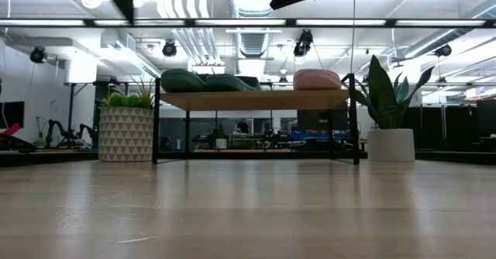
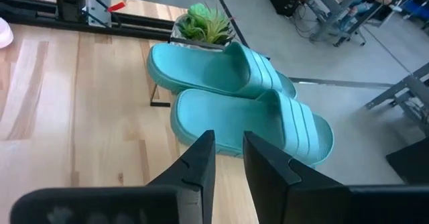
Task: Pick and place slides into the shelf
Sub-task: Put the pink slide on the shelf
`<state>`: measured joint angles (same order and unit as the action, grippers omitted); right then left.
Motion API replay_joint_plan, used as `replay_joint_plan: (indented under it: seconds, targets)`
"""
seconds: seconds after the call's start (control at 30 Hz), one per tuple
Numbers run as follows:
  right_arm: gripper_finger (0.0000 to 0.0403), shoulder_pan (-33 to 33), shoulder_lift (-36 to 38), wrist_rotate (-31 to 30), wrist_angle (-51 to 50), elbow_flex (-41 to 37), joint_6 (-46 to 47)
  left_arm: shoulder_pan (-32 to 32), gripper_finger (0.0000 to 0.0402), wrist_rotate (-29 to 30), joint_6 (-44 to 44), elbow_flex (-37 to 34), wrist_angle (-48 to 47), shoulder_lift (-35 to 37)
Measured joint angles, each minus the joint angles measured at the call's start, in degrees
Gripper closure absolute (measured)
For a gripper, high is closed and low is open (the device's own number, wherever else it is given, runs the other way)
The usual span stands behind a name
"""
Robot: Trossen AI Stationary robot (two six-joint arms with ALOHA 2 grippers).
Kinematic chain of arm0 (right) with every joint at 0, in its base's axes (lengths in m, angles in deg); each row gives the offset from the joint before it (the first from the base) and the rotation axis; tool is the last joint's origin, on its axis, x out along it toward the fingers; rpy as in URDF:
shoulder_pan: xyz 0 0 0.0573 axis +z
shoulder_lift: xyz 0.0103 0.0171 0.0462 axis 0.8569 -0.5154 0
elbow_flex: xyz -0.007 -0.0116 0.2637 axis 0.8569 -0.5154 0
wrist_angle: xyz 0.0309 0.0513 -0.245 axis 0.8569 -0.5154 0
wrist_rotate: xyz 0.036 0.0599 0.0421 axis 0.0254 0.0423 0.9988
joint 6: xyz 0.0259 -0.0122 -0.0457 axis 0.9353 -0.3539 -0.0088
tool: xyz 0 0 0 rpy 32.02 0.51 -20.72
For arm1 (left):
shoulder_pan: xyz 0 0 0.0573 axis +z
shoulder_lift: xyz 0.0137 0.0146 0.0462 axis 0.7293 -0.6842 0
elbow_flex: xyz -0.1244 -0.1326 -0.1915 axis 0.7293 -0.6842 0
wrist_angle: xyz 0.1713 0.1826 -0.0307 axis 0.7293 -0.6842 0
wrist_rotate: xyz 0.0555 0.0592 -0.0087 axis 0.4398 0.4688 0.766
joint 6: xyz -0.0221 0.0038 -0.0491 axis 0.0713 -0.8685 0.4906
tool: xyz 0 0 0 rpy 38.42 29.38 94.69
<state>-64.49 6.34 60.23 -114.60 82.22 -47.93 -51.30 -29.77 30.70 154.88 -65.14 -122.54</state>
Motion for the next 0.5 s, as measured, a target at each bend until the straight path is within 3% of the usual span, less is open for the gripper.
replay_joint_plan:
  seconds: [0.1, 0.37, 0.5]
  targets:
    - [0.0333, 0.0, 0.0, 0.0, -0.7, 0.0, 0.1, -2.1, 0.0066, -4.0, 8.0, -1.0, -3.1, -0.2]
    - [0.0322, 0.0, 0.0, 0.2, -1.9, 0.0, 0.7, -12.0, 0.0066, -6.3, 23.1, -12.4, -1.7, 0.9]
    - [0.0323, 0.0, 0.0, 0.2, -3.1, 0.0, 0.8, -18.0, 0.0066, -13.1, 33.9, -19.5, 4.0, 1.9]
